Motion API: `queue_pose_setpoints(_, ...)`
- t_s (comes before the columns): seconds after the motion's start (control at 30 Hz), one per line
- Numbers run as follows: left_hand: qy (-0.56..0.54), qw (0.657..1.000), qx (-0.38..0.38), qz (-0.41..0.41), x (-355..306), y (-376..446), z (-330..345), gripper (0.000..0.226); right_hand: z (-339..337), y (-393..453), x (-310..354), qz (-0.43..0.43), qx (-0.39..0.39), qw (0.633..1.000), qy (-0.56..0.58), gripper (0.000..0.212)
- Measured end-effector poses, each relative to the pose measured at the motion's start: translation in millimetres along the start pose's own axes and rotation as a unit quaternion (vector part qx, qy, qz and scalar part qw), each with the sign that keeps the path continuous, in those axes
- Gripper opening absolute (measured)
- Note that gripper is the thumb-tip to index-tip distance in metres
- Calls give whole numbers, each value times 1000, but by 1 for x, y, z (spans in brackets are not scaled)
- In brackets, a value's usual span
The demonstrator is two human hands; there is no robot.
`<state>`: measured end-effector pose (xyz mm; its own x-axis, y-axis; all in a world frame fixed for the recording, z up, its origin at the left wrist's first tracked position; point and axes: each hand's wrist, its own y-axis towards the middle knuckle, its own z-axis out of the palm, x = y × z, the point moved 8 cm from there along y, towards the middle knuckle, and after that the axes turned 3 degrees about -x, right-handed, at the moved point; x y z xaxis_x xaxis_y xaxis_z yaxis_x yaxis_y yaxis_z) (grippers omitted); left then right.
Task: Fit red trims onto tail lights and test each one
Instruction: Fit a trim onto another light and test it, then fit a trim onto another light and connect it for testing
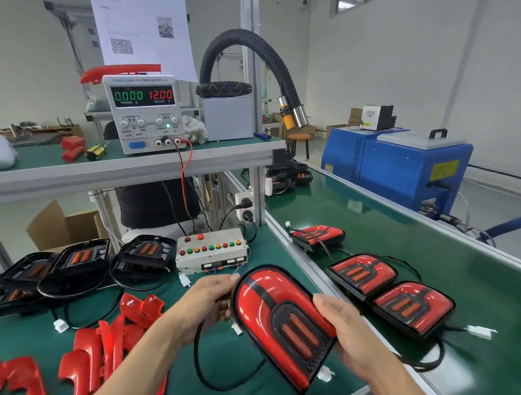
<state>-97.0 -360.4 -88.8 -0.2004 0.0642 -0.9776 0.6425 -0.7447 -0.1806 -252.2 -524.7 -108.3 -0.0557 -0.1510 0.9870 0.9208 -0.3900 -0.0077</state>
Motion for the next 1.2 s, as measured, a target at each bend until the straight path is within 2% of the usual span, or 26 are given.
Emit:
queue_pose_setpoints(0.1, 10, 999, 33, -22, -12, 13, 16, 43, 11, -9, -3, 13, 51, 998, 31, 47)
queue_pose_setpoints(0.17, 11, 997, 45, -57, -16, 22, 29, 50, 18, -14, -6, 28, 73, 997, 3, 44)
queue_pose_setpoints(0.3, 56, 995, 71, -53, -29, 33, 54, 60, 20, -19, -10, 19, 49, 998, -22, 47)
queue_pose_setpoints(0.43, 42, 998, 42, -25, -37, 41, 58, 70, -2, -34, -1, -18, -48, 998, 36, 45)
queue_pose_setpoints(0.57, 46, 998, 28, 14, -37, 43, 66, 73, -39, -58, 12, -73, -179, 976, 101, 44)
queue_pose_setpoints(0.63, 62, 997, 4, 49, -35, 39, 67, 72, -60, -70, 17, -91, -248, 950, 165, 43)
queue_pose_setpoints(0.7, 78, 993, -30, 83, -32, 28, 67, 66, -84, -82, 18, -100, -326, 908, 244, 41)
queue_pose_setpoints(0.83, 82, 989, -54, 110, -8, -3, 75, 61, -139, -122, 9, -114, -494, 789, 348, 34)
queue_pose_setpoints(0.97, 85, 990, -37, 102, 23, -28, 80, 55, -177, -172, -19, -90, -604, 685, 397, 23)
queue_pose_setpoints(1.03, 90, 991, -32, 95, 36, -38, 82, 50, -188, -191, -32, -61, -644, 656, 388, 24)
queue_pose_setpoints(1.13, 116, 988, -31, 92, 49, -49, 83, 46, -193, -202, -41, -28, -678, 637, 365, 41)
queue_pose_setpoints(1.2, 123, 988, -31, 90, 53, -53, 82, 46, -194, -202, -43, -2, -697, 635, 333, 32)
